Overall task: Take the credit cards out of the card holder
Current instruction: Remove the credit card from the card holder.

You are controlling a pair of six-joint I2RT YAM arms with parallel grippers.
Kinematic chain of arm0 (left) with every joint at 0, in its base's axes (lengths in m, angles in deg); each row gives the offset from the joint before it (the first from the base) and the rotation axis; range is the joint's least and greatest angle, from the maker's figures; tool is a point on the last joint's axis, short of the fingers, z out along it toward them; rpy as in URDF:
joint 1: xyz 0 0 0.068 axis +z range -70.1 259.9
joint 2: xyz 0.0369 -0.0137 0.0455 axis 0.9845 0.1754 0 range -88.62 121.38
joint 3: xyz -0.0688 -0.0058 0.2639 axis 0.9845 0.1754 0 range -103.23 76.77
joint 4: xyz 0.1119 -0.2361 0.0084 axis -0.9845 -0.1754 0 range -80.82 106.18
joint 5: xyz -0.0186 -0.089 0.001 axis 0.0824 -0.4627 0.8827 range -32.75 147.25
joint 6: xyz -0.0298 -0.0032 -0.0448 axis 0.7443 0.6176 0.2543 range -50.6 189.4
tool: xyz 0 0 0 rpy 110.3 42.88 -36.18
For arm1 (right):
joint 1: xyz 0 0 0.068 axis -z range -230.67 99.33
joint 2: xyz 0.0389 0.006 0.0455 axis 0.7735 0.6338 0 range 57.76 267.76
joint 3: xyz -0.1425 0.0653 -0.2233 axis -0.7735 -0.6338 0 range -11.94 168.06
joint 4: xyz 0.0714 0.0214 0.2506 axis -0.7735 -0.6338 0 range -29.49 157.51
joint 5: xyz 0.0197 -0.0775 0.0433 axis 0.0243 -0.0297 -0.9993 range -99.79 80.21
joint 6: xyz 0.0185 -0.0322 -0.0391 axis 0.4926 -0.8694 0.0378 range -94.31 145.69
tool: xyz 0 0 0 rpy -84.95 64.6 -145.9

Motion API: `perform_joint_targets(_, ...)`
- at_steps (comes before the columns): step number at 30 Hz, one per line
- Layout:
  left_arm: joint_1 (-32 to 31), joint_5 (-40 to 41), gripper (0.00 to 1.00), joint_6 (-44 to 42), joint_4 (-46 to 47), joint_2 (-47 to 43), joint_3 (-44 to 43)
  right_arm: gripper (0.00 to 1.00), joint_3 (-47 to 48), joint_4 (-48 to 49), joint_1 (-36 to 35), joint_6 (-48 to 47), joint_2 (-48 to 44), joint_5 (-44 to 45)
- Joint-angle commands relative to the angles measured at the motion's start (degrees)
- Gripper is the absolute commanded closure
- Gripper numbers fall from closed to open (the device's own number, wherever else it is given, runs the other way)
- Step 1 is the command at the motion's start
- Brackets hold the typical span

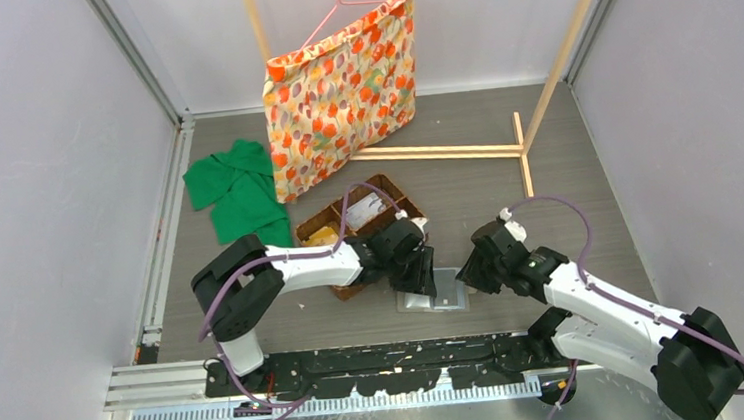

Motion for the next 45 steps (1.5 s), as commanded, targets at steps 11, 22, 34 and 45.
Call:
perform_joint_targets(11, 0.0, -0.8, 0.86, -0.5, 3.6, 2.8, -1.4, 0.73, -4.7, 7.2, -0.2, 3.1, -3.3, -1.3)
perform_joint_targets(22, -0.1, -3.4, 0.99, -1.4, 5.1, 4.4, -2.1, 0.81, -6.2, 3.9, -0.3, 3.2, -9.6, -3.8)
perform_joint_targets(34, -2.4, -4.1, 0.98, -6.1, 2.5, 4.6, -5.2, 0.8, -6.0, -3.8, -0.3, 5.0, -18.4, -2.6)
perform_joint_targets(45, -2.5, -0.3, 0.83, -11.3, -6.2, -3.2, -5.5, 0.78, -3.6, -6.9, -0.2, 2.7, -15.8, 2.3)
